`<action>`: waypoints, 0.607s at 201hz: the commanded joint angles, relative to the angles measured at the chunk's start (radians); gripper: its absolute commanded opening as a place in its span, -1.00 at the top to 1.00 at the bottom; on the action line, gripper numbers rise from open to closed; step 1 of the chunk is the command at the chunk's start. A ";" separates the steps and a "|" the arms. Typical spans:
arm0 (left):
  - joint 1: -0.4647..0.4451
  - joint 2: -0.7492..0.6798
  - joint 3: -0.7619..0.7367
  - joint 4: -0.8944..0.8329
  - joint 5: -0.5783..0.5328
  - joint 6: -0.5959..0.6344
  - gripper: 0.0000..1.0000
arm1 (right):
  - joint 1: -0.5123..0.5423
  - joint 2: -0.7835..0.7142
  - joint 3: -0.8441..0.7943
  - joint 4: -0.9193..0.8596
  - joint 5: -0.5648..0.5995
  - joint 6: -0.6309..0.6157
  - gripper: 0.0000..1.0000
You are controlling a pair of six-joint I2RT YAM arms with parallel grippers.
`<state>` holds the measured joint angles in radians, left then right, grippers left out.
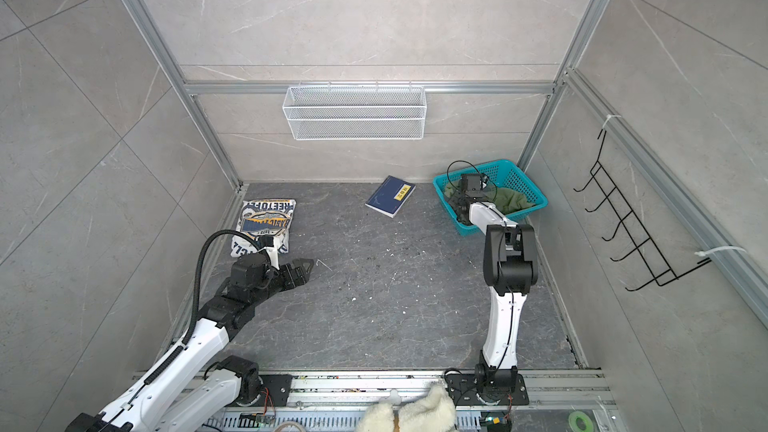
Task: Fold and stack the tank tops
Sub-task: 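Grasp the green tank top in the teal basket with the right gripper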
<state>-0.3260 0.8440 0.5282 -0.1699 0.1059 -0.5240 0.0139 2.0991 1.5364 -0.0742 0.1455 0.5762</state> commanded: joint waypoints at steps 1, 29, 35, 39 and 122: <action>-0.005 -0.018 -0.008 0.041 0.003 0.019 -0.88 | 0.038 -0.126 -0.095 0.175 0.118 -0.024 1.00; -0.010 -0.039 -0.022 0.038 0.008 0.012 -0.88 | 0.055 -0.238 -0.251 0.346 0.159 -0.039 1.00; -0.009 -0.045 -0.025 0.034 0.010 0.012 -0.88 | 0.059 -0.265 -0.273 0.363 0.170 -0.040 1.00; -0.009 -0.049 -0.025 0.031 0.013 0.010 -0.88 | 0.064 -0.282 -0.287 0.373 0.177 -0.042 1.00; -0.015 -0.104 -0.045 -0.001 0.040 -0.007 -0.88 | 0.150 -0.565 -0.467 0.395 0.292 -0.006 1.00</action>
<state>-0.3344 0.7727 0.4950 -0.1791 0.1173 -0.5255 0.1432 1.5967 1.1080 0.2848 0.3840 0.5411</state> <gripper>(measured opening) 0.941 0.079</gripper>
